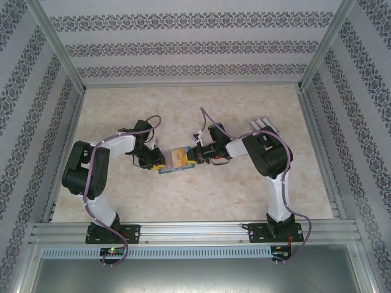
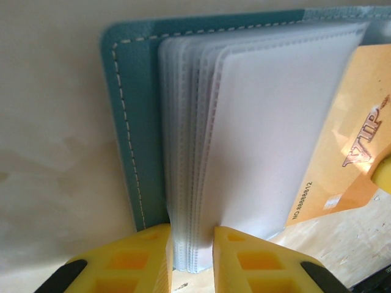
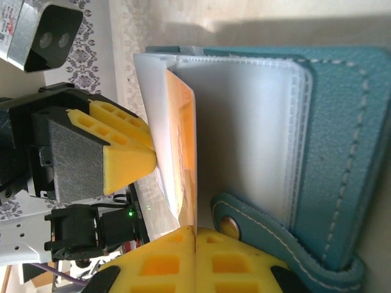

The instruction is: Put the credit cards into the card holder

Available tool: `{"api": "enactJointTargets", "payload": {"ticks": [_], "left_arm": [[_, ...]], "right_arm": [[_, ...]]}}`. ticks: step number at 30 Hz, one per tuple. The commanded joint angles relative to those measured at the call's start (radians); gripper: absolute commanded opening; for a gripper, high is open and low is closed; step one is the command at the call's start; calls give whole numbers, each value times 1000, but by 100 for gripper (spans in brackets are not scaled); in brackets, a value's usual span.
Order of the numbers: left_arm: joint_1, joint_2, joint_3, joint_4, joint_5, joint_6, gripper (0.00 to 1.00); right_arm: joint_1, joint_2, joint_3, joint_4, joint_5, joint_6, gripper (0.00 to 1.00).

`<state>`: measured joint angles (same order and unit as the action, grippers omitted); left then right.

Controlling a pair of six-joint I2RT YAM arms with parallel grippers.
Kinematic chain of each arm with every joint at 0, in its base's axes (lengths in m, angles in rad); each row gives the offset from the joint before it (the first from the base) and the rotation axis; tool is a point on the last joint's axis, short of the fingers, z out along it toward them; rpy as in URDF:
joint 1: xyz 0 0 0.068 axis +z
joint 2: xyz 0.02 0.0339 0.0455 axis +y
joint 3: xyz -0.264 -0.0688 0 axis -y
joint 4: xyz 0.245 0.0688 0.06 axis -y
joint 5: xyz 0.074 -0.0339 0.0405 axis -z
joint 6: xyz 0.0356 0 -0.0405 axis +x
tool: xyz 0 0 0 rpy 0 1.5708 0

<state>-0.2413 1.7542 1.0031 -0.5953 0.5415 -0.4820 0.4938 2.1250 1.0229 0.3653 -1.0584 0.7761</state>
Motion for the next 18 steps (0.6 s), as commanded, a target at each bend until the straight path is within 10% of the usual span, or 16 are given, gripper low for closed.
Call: {"api": "enactJointTargets", "payload": {"ticks": [1, 18], "left_arm": [[-7, 24, -24, 11, -88, -2, 23], [-6, 5, -3, -34, -112, 23, 23]], "right_arm": [[10, 22, -39, 32, 81, 57, 0], [22, 60, 95, -321, -10, -207, 0]]}}
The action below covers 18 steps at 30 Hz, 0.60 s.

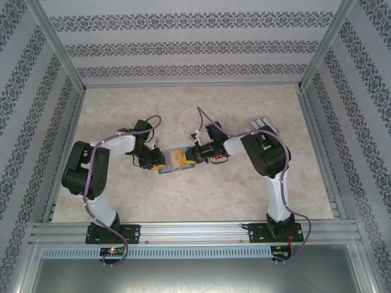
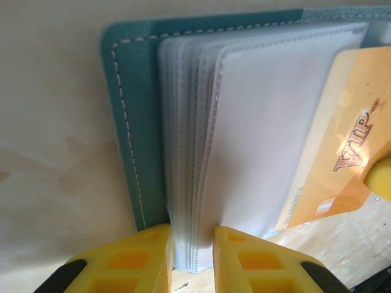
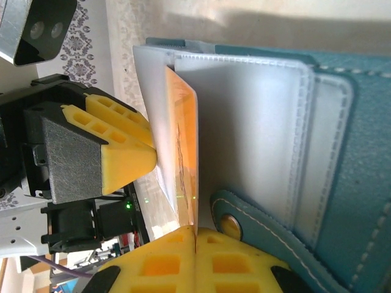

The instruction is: Put the credit cards into the card holder

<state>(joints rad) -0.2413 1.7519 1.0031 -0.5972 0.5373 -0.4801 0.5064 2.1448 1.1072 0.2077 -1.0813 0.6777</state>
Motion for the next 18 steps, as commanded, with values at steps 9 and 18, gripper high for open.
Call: {"api": "enactJointTargets", "payload": {"ticks": [9, 18], "left_arm": [[-6, 2, -9, -32, -114, 2, 28], [5, -44, -4, -64, -133, -48, 34]], "right_arm": [[41, 29, 12, -102, 24, -47, 0], [71, 56, 84, -105, 31, -6, 0]]}}
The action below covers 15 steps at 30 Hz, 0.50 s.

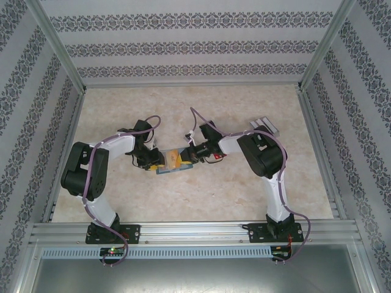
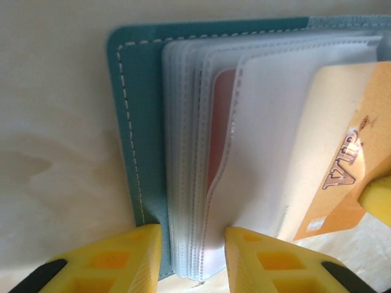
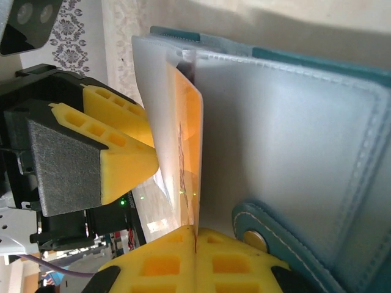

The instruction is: Put the credit cards into the card holder

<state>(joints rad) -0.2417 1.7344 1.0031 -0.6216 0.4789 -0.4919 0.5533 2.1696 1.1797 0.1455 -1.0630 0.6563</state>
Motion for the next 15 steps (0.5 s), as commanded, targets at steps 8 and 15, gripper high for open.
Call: {"api": "enactJointTargets", "payload": {"ticks": [8, 15], "left_arm": [[78, -93, -41, -60, -135, -83, 48], [88, -18, -53, 10, -99, -74, 23]], "right_arm": [[45, 31, 38, -54, 50, 59, 0], [85, 38, 79, -58, 74, 98, 0]]}}
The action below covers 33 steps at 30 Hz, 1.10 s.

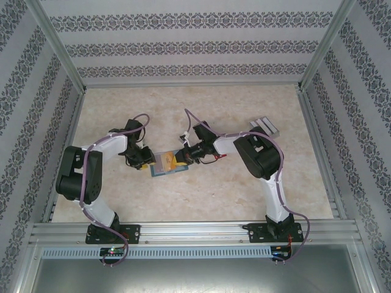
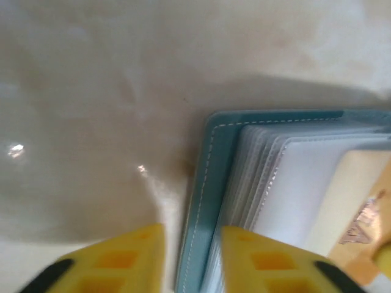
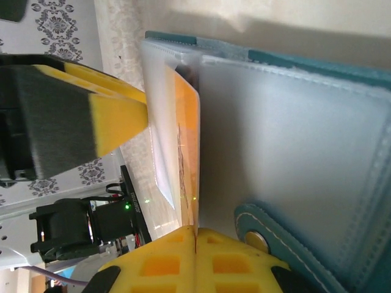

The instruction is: Put the credit cards into the card holder

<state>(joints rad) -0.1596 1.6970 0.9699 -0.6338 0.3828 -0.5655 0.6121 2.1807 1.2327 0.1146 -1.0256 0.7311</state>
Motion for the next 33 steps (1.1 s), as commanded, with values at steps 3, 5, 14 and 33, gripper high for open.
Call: {"api": "enactJointTargets", "payload": {"ticks": [3, 5, 14, 33], "left_arm": [[5, 18, -25, 37, 11, 6, 14], [5, 21, -24, 40, 24, 13, 9], [5, 14, -36, 35, 34, 24, 4], [5, 27, -37, 38, 63, 46, 3]], "right_arm": [[49, 30, 44, -21, 47, 39, 0], [67, 34, 56, -20, 62, 48, 4], [82, 13, 65, -85, 138, 29, 16], [92, -32, 105, -271, 272, -60, 14]]}}
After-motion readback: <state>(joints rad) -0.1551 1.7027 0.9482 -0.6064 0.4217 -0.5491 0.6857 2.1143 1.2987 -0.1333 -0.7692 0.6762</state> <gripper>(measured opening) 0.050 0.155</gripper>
